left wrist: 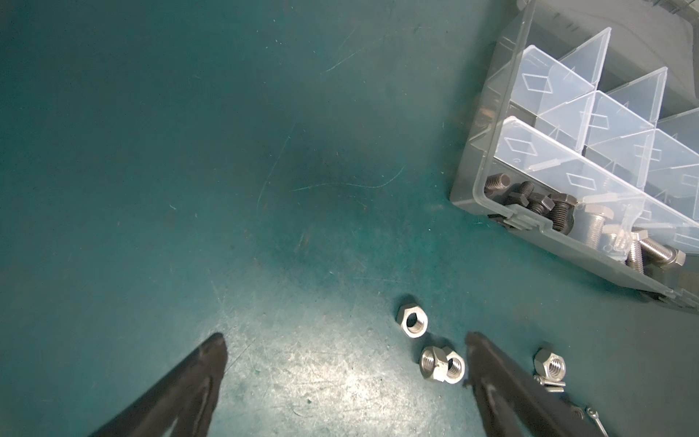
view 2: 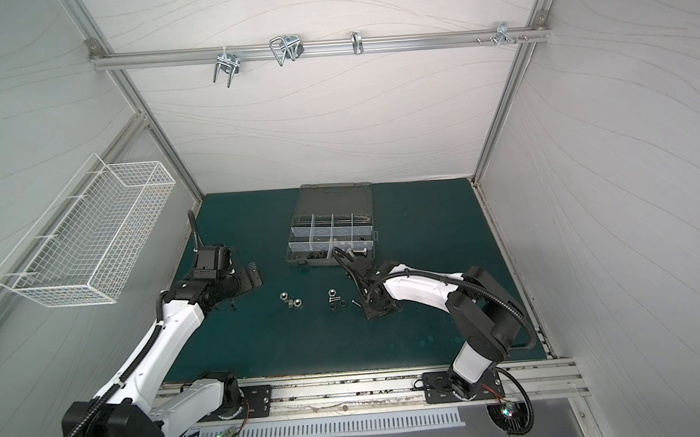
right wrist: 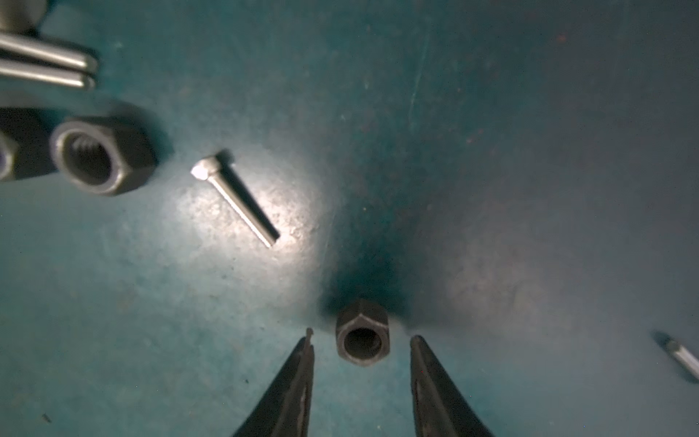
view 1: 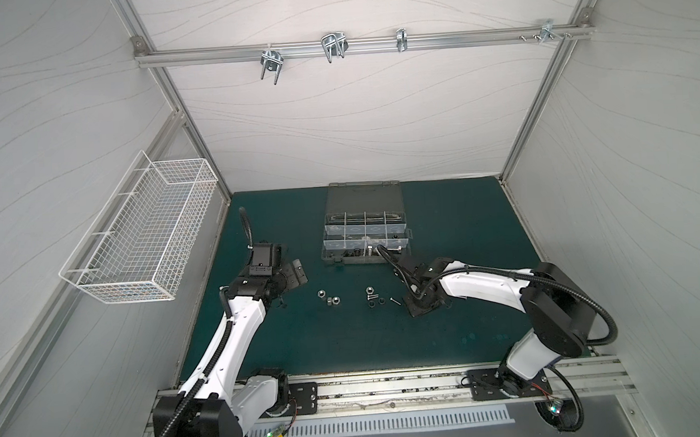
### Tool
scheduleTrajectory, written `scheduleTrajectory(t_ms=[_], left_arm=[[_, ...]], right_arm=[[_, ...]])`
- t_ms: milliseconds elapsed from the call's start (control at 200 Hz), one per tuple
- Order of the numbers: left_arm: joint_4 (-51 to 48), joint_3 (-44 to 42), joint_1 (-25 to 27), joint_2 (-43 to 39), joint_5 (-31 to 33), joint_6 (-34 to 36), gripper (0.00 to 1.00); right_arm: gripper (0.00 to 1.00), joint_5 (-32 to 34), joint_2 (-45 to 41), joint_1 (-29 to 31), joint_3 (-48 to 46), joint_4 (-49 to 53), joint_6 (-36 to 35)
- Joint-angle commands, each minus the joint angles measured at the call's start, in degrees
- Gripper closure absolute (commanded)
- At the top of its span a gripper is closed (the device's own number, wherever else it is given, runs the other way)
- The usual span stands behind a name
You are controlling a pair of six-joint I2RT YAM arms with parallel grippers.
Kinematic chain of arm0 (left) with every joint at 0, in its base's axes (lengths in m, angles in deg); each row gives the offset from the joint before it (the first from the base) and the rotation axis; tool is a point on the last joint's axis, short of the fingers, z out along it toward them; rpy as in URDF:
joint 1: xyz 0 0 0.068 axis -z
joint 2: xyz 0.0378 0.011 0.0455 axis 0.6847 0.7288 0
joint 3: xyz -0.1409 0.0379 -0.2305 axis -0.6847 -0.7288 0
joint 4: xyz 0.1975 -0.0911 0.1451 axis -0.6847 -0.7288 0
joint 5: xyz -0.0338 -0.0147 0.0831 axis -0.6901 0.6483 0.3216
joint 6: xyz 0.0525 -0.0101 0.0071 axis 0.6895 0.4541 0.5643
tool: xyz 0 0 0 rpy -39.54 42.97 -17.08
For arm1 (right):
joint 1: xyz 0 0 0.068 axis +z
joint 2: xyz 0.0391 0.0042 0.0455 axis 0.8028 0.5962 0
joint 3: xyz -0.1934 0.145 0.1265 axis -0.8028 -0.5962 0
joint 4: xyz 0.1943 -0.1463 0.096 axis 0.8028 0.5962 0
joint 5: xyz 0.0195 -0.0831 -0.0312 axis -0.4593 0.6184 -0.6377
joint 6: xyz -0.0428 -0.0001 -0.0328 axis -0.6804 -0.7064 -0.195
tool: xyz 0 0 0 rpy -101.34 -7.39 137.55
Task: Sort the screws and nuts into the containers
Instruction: 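Lower and close the right gripper on the black hex nut, then carry the black nut with the right gripper over the box compartment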
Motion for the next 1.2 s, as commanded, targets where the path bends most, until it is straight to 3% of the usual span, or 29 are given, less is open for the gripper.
scheduleTrajectory(t_ms=[0, 190, 445, 590, 860, 1191], left_arm=[[0.11, 2.6, -0.31, -0.61, -0.12, 0.04, 0.01], [0.09, 2.58, -0.27, -0.9, -0.08, 0.04, 0.01], [0.08, 2.6, -0.29, -1.2, 0.03, 0.04, 0.01], [0.03, 2.6, -0.32, -1.47, 0.14, 0.04, 0.01], [0.08, 2.6, -0.27, -1.44, 0.33, 0.04, 0.01], [0.0, 2.69, -0.4, -1.12, 0.12, 0.04, 0.01]], right_arm=[[0.59, -1.45, 0.96, -0.46, 0.25, -0.4, -0.09], [0.66, -2.13, 1.71, -0.49, -0.25, -0.01, -0.01], [0.88, -2.08, 1.2, -0.52, -0.03, 0.52, -0.25], [0.96, -1.81, -0.07, -0.59, 1.08, 0.69, -0.58], [1.0, -0.6, -3.44, -2.52, 4.36, 2.05, -1.76], [1.0, 0.12, -2.32, -11.66, 14.9, -2.1, -6.8]])
